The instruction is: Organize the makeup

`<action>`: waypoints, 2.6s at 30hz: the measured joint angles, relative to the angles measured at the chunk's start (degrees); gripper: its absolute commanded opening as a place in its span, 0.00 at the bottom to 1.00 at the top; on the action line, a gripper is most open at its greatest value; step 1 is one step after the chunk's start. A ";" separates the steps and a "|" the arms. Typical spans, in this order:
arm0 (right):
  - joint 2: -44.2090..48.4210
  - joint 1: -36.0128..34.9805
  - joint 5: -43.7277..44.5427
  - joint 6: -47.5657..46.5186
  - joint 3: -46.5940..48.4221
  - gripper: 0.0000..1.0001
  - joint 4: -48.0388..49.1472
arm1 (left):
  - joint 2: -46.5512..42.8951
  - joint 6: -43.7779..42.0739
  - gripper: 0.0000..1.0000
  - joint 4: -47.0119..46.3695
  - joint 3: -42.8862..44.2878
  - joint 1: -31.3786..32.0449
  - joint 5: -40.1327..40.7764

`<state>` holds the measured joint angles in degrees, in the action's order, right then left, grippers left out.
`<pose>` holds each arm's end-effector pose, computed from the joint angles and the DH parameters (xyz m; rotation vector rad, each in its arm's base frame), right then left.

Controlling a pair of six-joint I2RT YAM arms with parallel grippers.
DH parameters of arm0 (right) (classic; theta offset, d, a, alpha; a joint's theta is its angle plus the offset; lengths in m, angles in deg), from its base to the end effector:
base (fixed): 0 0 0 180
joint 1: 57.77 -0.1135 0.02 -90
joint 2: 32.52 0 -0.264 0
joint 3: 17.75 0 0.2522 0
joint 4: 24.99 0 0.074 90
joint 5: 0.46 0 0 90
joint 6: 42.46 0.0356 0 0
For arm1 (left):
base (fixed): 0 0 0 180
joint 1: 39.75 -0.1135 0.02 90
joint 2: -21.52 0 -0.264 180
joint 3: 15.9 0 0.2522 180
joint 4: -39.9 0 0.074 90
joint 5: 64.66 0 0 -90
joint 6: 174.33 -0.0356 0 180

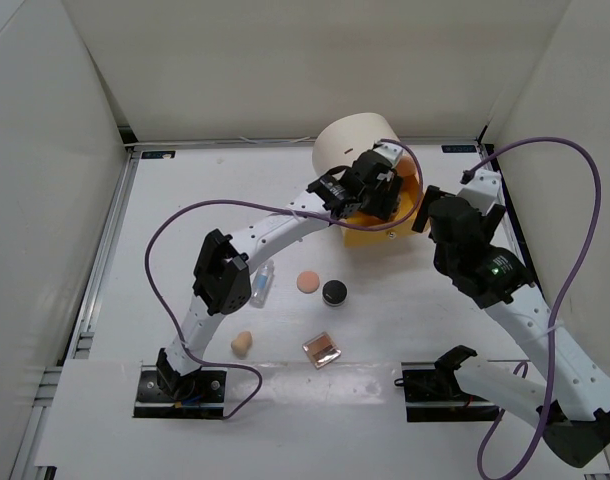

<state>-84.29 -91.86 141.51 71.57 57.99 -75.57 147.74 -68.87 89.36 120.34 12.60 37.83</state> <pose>0.1589 0.0737 0.3804 0.3771 1.8176 -0.2242 0.3166 -0.3978 0.3013 0.6059 2.1870 -0.3912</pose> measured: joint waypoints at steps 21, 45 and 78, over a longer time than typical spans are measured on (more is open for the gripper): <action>-2.54 0.22 -0.50 -2.51 0.00 0.99 1.31 | 0.90 -1.62 0.98 -1.70 5.44 0.31 -2.80; -7.96 -0.17 -31.71 -13.92 0.11 0.89 1.25 | -58.25 11.91 0.98 1.14 -50.51 -5.55 15.06; -38.32 -22.14 -37.33 -16.94 -14.75 0.26 26.82 | -74.34 28.33 0.98 20.17 -62.14 -7.58 16.06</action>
<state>-122.61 -114.00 104.18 54.63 43.23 -48.76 73.40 -40.54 109.54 58.20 5.02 53.90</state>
